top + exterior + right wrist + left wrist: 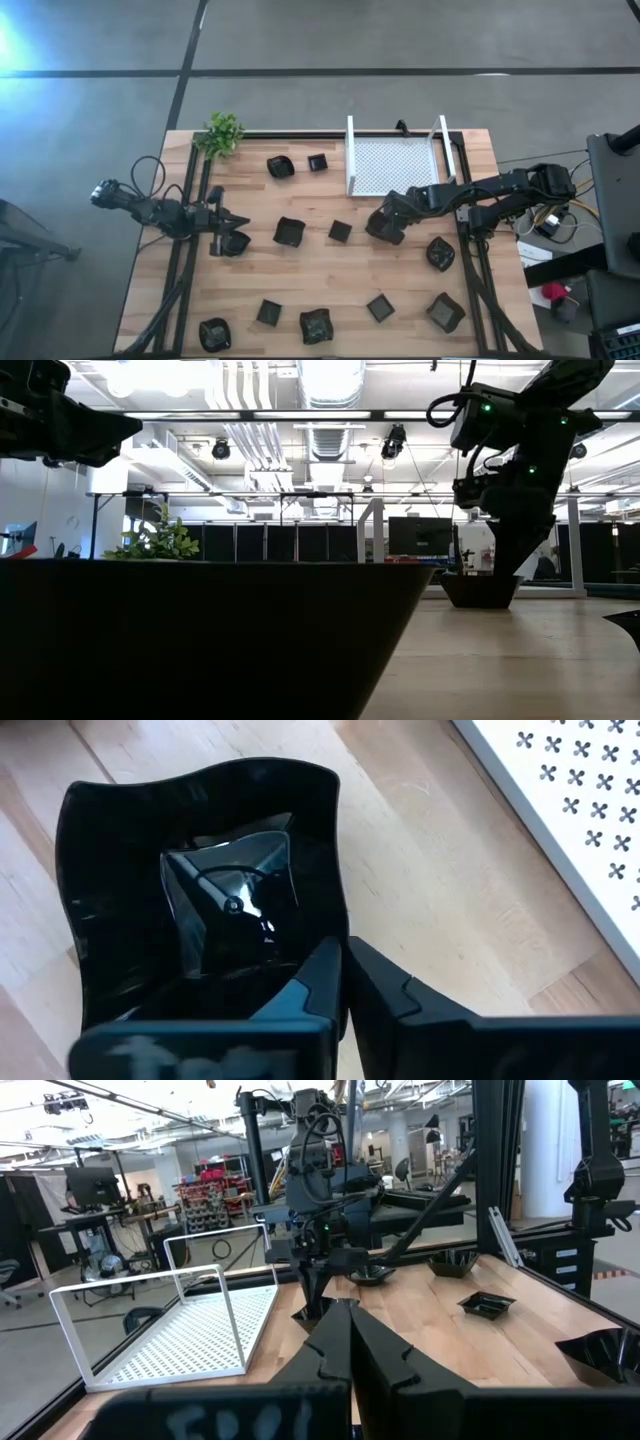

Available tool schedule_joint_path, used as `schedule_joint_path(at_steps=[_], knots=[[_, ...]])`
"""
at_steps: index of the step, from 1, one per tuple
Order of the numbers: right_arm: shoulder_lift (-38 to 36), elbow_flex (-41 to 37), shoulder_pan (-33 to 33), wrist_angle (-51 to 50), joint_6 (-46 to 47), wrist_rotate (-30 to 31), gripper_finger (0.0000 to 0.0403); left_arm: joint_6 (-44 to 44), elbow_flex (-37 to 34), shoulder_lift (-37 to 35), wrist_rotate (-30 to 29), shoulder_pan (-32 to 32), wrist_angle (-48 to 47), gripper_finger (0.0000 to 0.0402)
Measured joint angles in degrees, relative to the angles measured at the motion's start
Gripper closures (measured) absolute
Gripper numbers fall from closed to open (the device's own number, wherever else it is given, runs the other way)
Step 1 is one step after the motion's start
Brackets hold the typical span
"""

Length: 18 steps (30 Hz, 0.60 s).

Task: Pick & Place Mini shaped plates
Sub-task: Put the distorted square plate on the shelf

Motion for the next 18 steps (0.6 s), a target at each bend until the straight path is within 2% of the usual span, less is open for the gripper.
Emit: schedule_joint_path(at_steps=[11,18], knots=[[-4.15,1.64,-0.02,-2.09,-0.24,0.36,0.0395,0.0,0.02,0.0,0.0,-0.02,0.0,0.0402],[-8.44,6.99,-1.42,-8.66,-0.3,4.48,0.0395,-0.01,0.02,0.0,-0.01,-0.01,0.02,0.0402]])
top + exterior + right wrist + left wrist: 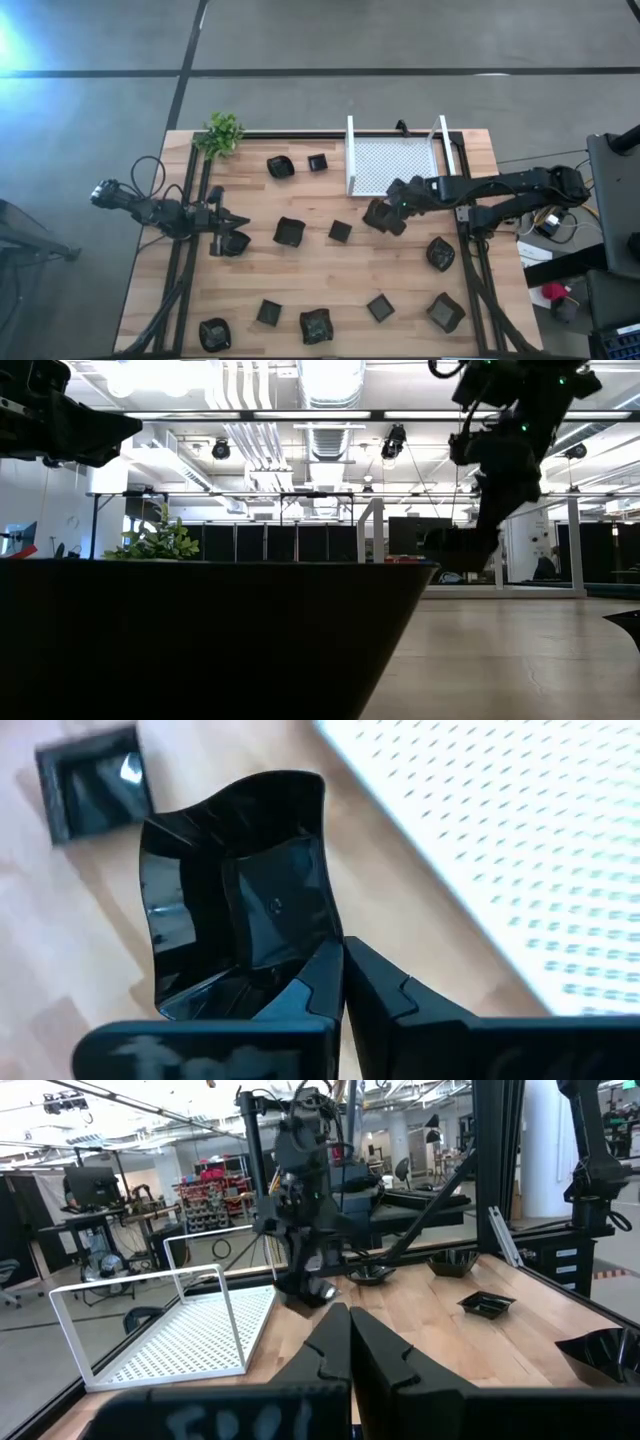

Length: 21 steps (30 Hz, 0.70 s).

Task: Pick & Place Mini shaped plates
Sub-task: Put the distorted square plate on the shelf

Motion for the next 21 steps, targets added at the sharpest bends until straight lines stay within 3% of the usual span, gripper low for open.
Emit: schedule_joint_path(at_steps=[6,11,21], knots=[[-2.61,4.39,-5.48,-7.62,-0.96,1.11,0.0395,0.0,-0.01,0.0,0.01,0.0,-0.02,0.0402],[-3.13,8.14,-13.73,-11.76,-3.87,1.33,0.0395,0.01,-0.02,0.0,-0.01,-0.01,0.0,0.0402],[4.72,18.15,-31.2,-17.67,-16.74,0.91,0.0395,0.01,-0.02,0.0,0.01,0.01,-0.02,0.0402]])
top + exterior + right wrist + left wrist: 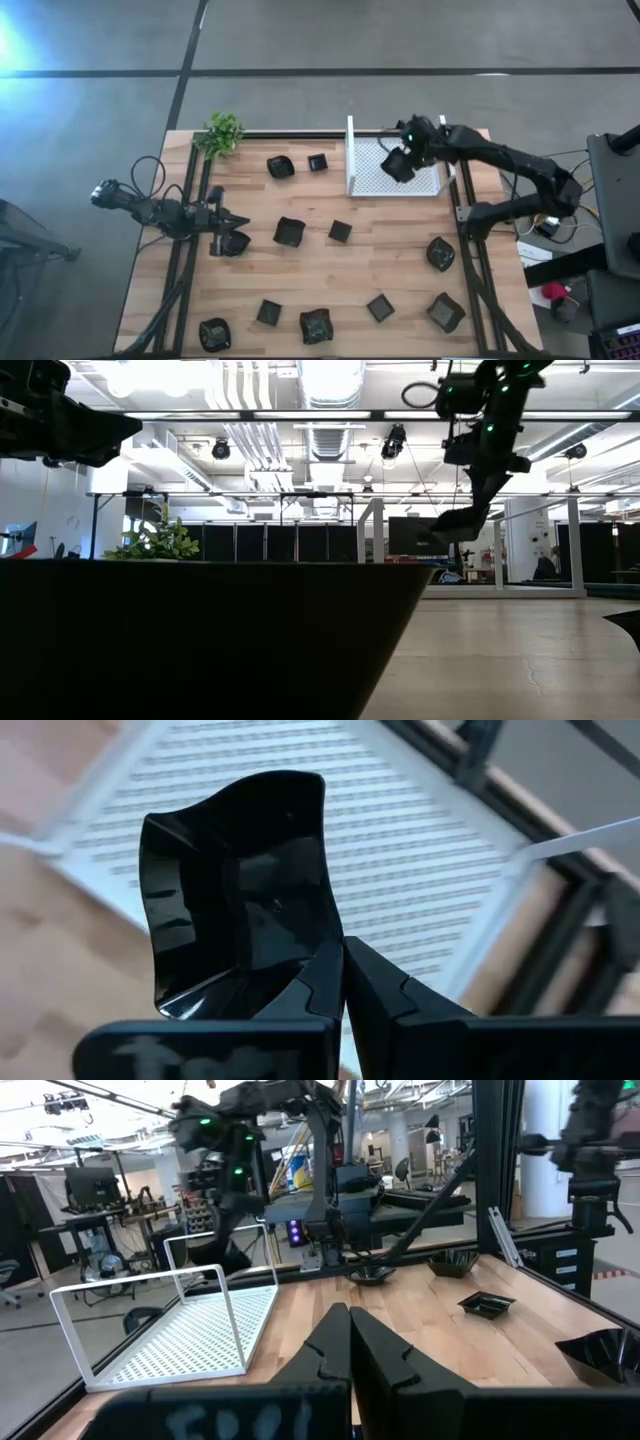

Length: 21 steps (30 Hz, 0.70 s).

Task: Pick & Place Mini shaped plates
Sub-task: Put the distorted square plate on the shelf

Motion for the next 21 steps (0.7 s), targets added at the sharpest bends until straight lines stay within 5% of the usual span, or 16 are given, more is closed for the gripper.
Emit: schedule_joint_path(at_steps=[9,21], knots=[[10.78,8.18,-10.36,-3.87,-16.86,-0.02,0.0395,-0.02,0.0,0.0,0.0,-0.01,0.02,0.0402],[23.14,12.99,-14.96,-3.97,-31.91,2.51,0.0395,0.0,0.0,0.0,0.0,0.0,0.02,0.0402]])
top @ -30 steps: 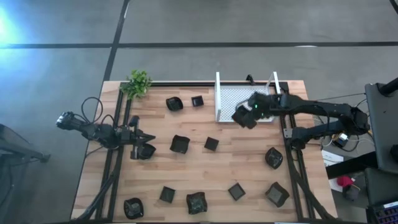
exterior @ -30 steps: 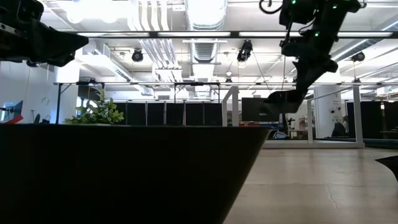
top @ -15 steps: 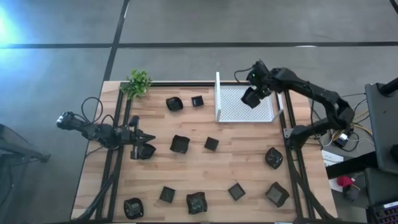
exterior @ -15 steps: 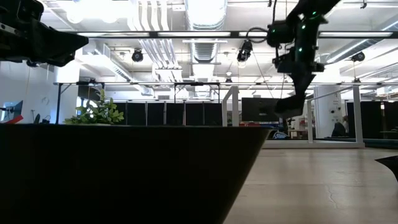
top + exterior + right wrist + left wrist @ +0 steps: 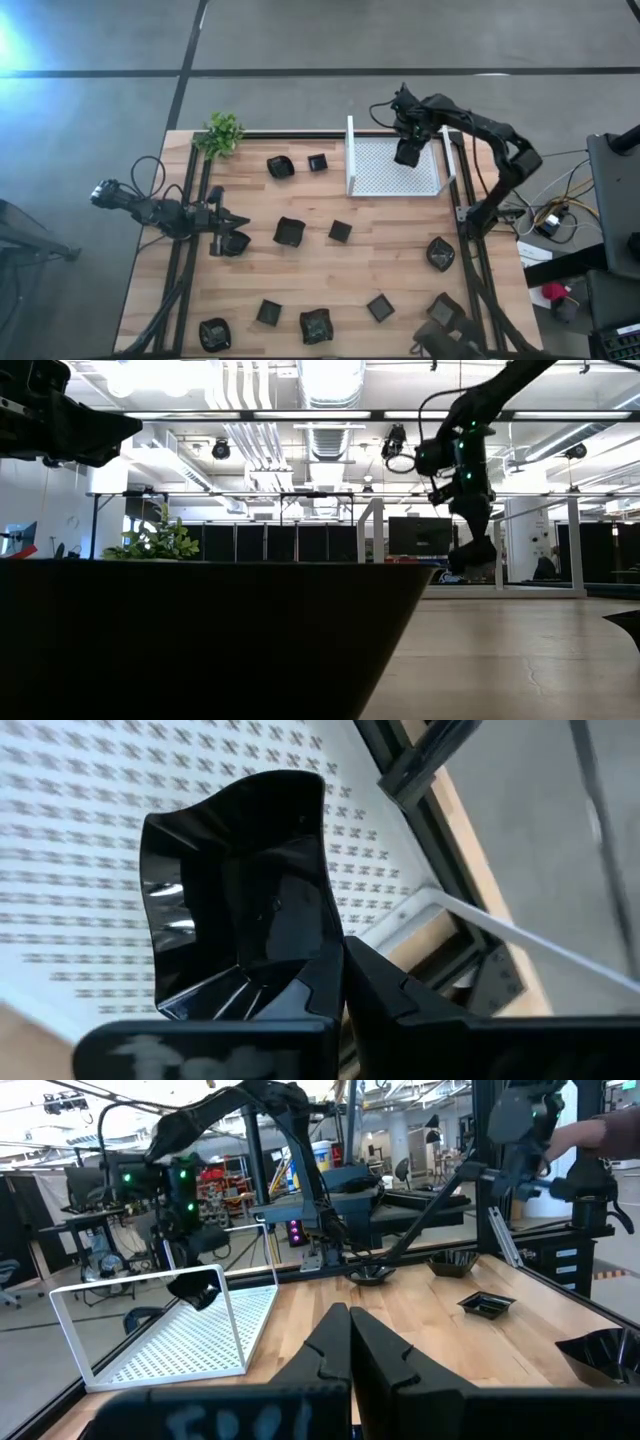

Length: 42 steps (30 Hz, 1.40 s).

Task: Pick & Place Mini shaped plates
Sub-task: Put the distorted square plate on the shelf

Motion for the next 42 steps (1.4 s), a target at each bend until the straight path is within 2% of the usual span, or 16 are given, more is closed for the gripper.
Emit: schedule_joint_path(at_steps=[6,16,39,42], knots=[[3.73,0.78,-0.23,-1.76,-0.44,1.99,0.0395,0.0,0.0,0.0,-0.01,-0.02,-0.01,0.0402],[5.25,0.83,-0.44,-1.46,-0.94,5.9,0.0395,0.0,0.0,0.0,0.0,-0.02,-0.02,0.0402],[5.28,0.82,-0.46,0.62,-4.26,5.84,0.0394,0.0,0.01,0.0,-0.01,-0.02,-0.01,0.0402],[5.28,0.82,-0.46,0.62,-6.6,2.82,0.0394,-0.01,0.0,0.0,-0.01,-0.01,-0.01,0.0402]])
